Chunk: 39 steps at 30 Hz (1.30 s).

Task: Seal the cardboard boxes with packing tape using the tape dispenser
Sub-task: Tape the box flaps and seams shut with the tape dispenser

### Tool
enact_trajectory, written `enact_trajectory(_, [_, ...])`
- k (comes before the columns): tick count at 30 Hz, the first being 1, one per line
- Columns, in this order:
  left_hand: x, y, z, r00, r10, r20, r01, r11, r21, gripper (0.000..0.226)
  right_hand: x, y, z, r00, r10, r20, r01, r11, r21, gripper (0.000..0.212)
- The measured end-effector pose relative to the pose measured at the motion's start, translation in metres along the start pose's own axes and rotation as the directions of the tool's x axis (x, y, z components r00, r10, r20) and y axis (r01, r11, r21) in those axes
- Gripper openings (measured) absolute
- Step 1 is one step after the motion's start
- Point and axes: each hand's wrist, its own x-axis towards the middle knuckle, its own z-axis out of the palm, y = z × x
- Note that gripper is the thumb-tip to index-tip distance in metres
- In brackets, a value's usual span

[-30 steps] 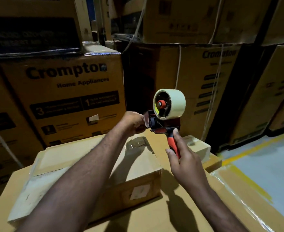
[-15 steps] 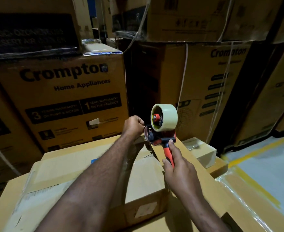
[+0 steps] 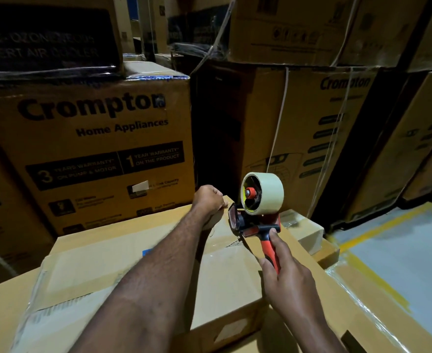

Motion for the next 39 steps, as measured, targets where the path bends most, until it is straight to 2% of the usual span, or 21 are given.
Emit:
enact_trajectory(4, [0.006, -0.007, 0.004, 1.0, 0.002, 0.027, -0.002, 1.0, 0.023, 0.019, 0.0, -0.002, 0.001, 1.0, 0.011, 0.012, -0.01, 0.999, -0.038, 0.071])
enact_trajectory(7, [0.01, -0.011, 0.004, 0.997, 0.022, 0.068, -0.031, 0.989, 0.144, 0.008, 0.003, -0.004, 0.002, 0.999, 0.02, 0.025, -0.019, 0.999, -0.043, 0.071])
enact_trajectory(15, [0.02, -0.019, 0.002, 0.991, 0.008, 0.132, -0.063, 0.907, 0.417, 0.018, 0.01, -0.015, -0.003, 0.998, 0.007, 0.069, -0.002, 0.998, -0.066, 0.063])
enact_trajectory(17, [0.022, -0.023, 0.002, 0.988, 0.11, 0.105, -0.145, 0.886, 0.44, 0.02, 0.011, -0.017, -0.003, 0.998, -0.006, 0.069, 0.013, 0.996, -0.092, 0.063])
enact_trajectory(18, [0.02, -0.024, 0.0, 0.977, 0.192, 0.09, -0.212, 0.892, 0.398, 0.022, 0.012, -0.017, -0.003, 0.998, -0.008, 0.068, 0.015, 0.995, -0.103, 0.064])
enact_trajectory(20, [0.017, -0.025, -0.004, 0.932, 0.343, 0.121, -0.362, 0.904, 0.227, 0.018, 0.012, -0.017, -0.002, 0.998, -0.005, 0.065, 0.012, 0.994, -0.107, 0.064])
enact_trajectory(21, [0.016, -0.025, -0.007, 0.906, 0.377, 0.192, -0.409, 0.898, 0.164, 0.014, 0.012, -0.017, -0.001, 0.998, -0.001, 0.065, 0.008, 0.995, -0.101, 0.064])
enact_trajectory(22, [0.014, -0.024, -0.009, 0.88, 0.366, 0.301, -0.423, 0.894, 0.149, 0.012, 0.012, -0.016, -0.001, 0.998, 0.002, 0.068, 0.004, 0.996, -0.094, 0.063])
enact_trajectory(24, [0.013, -0.021, -0.014, 0.827, 0.276, 0.489, -0.431, 0.87, 0.239, 0.022, 0.011, -0.015, -0.001, 0.997, 0.01, 0.072, -0.005, 0.997, -0.074, 0.064])
enact_trajectory(26, [0.017, -0.018, -0.021, 0.8, 0.214, 0.561, -0.444, 0.839, 0.314, 0.032, 0.011, -0.015, -0.001, 0.997, 0.021, 0.075, -0.016, 0.998, -0.066, 0.064])
enact_trajectory(33, [0.024, -0.031, -0.016, 0.802, 0.145, 0.579, -0.445, 0.792, 0.419, 0.037, 0.009, -0.017, -0.003, 0.994, 0.03, 0.104, -0.024, 0.998, -0.059, 0.066])
enact_trajectory(36, [0.017, -0.023, -0.007, 0.806, 0.128, 0.578, -0.474, 0.726, 0.499, 0.036, 0.015, -0.021, -0.005, 0.993, 0.029, 0.112, -0.015, 0.992, -0.128, 0.067])
enact_trajectory(39, [0.013, -0.023, 0.001, 0.834, 0.113, 0.54, -0.445, 0.715, 0.539, 0.033, 0.018, -0.026, -0.004, 0.993, 0.021, 0.118, 0.0, 0.985, -0.172, 0.069])
